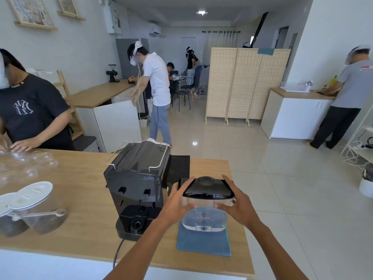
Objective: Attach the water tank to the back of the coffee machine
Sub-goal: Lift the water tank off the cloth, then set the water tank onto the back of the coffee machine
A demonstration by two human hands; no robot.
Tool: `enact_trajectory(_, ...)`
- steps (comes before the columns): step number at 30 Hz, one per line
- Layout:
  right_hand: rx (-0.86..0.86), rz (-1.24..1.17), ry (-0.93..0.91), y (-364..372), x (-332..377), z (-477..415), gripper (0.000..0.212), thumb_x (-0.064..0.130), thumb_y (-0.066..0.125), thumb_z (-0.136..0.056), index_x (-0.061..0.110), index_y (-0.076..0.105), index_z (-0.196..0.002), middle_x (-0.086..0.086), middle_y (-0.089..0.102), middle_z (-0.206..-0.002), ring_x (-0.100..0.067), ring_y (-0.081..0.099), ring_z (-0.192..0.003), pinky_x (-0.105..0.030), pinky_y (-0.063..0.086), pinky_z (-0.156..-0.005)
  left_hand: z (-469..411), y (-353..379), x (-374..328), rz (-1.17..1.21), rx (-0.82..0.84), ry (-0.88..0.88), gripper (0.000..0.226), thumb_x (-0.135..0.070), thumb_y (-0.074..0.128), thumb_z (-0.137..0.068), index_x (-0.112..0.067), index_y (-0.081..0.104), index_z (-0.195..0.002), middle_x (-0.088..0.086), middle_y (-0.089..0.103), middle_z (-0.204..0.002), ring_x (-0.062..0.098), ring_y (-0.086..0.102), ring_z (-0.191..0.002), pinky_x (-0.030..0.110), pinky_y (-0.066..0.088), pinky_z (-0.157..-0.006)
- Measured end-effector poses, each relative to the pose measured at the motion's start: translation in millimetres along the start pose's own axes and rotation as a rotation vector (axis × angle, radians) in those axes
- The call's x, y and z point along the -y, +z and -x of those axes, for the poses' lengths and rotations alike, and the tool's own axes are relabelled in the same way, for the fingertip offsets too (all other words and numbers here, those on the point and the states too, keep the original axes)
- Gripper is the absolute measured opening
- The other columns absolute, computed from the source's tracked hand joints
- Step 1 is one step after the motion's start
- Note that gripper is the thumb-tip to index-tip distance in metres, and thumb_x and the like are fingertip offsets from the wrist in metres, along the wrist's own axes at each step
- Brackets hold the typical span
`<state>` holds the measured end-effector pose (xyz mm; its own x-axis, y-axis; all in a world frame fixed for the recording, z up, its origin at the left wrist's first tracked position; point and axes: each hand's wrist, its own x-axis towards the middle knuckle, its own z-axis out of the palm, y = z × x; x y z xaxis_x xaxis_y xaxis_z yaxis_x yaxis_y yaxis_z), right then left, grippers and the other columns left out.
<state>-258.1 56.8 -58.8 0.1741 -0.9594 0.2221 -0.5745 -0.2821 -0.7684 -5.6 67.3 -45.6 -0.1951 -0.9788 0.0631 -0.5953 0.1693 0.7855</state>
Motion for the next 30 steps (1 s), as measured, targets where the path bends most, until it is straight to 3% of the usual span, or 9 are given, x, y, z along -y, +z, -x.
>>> enact_trajectory(3, -0.026, -0.022, -0.035, -4.2, 16.9, 3.5, 0.102, 0.060, 0.081, -0.067, 0.052, 0.026, -0.153, 0.010, 0.061, -0.131, -0.013, 0.062, -0.110, -0.034, 0.058, -0.081, 12.7, -10.5, -8.4, 0.054, -0.046, 0.069, 0.084, -0.046, 0.073, -0.087, -0.078, 0.014, -0.137, -0.001, 0.013, -0.169, 0.028, -0.007, -0.156, 0.066, 0.015, -0.118)
enact_trajectory(8, -0.085, -0.094, -0.114, -18.9, 63.0, 14.1, 0.103, 0.063, 0.081, -0.063, 0.054, 0.029, -0.151, 0.022, 0.057, -0.133, -0.007, 0.058, -0.119, -0.041, 0.056, -0.095, 37.7, -45.2, -36.4, 0.046, -0.192, 0.160, 0.086, -0.022, 0.078, -0.088, -0.063, 0.028, -0.144, -0.016, 0.027, -0.162, 0.026, 0.010, -0.156, 0.059, 0.019, -0.122)
enact_trajectory(13, -0.149, -0.094, -0.162, -15.3, 118.6, 17.9, 0.101, 0.074, 0.073, -0.063, 0.053, 0.030, -0.151, 0.004, 0.067, -0.122, -0.034, 0.063, -0.106, -0.048, 0.057, -0.090, 65.3, -85.4, -47.4, 0.079, -0.289, 0.178, 0.078, -0.034, 0.076, -0.087, -0.053, 0.033, -0.149, -0.021, 0.035, -0.159, 0.012, 0.005, -0.155, 0.062, 0.023, -0.120)
enact_trajectory(15, -0.145, -0.095, -0.172, -6.6, 135.9, 20.0, 0.102, 0.075, 0.072, -0.063, 0.052, 0.028, -0.152, 0.004, 0.068, -0.120, -0.037, 0.063, -0.104, -0.047, 0.058, -0.089, 77.1, -99.4, -45.3, 0.092, -0.306, 0.169, 0.077, -0.036, 0.076, -0.087, -0.054, 0.033, -0.149, -0.023, 0.036, -0.159, 0.012, 0.005, -0.156, 0.064, 0.026, -0.119)
enact_trajectory(17, -0.140, -0.102, -0.172, 7.2, 149.8, 23.3, 0.101, 0.073, 0.072, -0.063, 0.051, 0.029, -0.152, 0.015, 0.066, -0.118, -0.035, 0.063, -0.102, -0.043, 0.058, -0.088, 88.4, -114.7, -40.0, 0.076, -0.323, 0.172, 0.078, -0.035, 0.076, -0.087, -0.053, 0.033, -0.150, -0.023, 0.037, -0.158, 0.012, 0.006, -0.155, 0.063, 0.028, -0.118)
enact_trajectory(21, -0.144, -0.154, -0.156, 44.1, 167.5, 19.3, 0.104, 0.075, 0.071, -0.062, 0.050, 0.028, -0.153, 0.010, 0.068, -0.118, -0.029, 0.064, -0.106, -0.043, 0.058, -0.092, 101.3, -143.9, -16.3, 0.072, -0.346, 0.166, 0.080, -0.046, 0.073, -0.084, -0.050, 0.031, -0.152, -0.019, 0.039, -0.158, 0.015, 0.017, -0.155, 0.059, 0.031, -0.119)
enact_trajectory(25, -0.115, -0.160, -0.129, 84.3, 187.0, 7.5, 0.106, 0.060, 0.080, -0.067, 0.043, 0.025, -0.157, 0.045, 0.057, -0.114, -0.004, 0.065, -0.106, -0.031, 0.055, -0.096, 108.4, -166.5, 13.3, 0.113, -0.376, 0.130, 0.083, -0.054, 0.070, -0.081, -0.047, 0.030, -0.153, -0.016, 0.038, -0.159, 0.018, 0.025, -0.153, 0.056, 0.035, -0.118)
enact_trajectory(30, -0.111, -0.170, -0.082, 124.6, 209.4, -5.5, 0.105, 0.057, 0.079, -0.071, 0.045, 0.019, -0.157, 0.018, 0.062, -0.137, -0.013, 0.063, -0.122, -0.040, 0.053, -0.102, 104.5, -196.2, 44.0, 0.099, -0.403, 0.120, 0.079, -0.045, 0.072, -0.085, -0.042, 0.032, -0.153, -0.012, 0.039, -0.159, 0.017, 0.029, -0.152, 0.054, 0.039, -0.115)
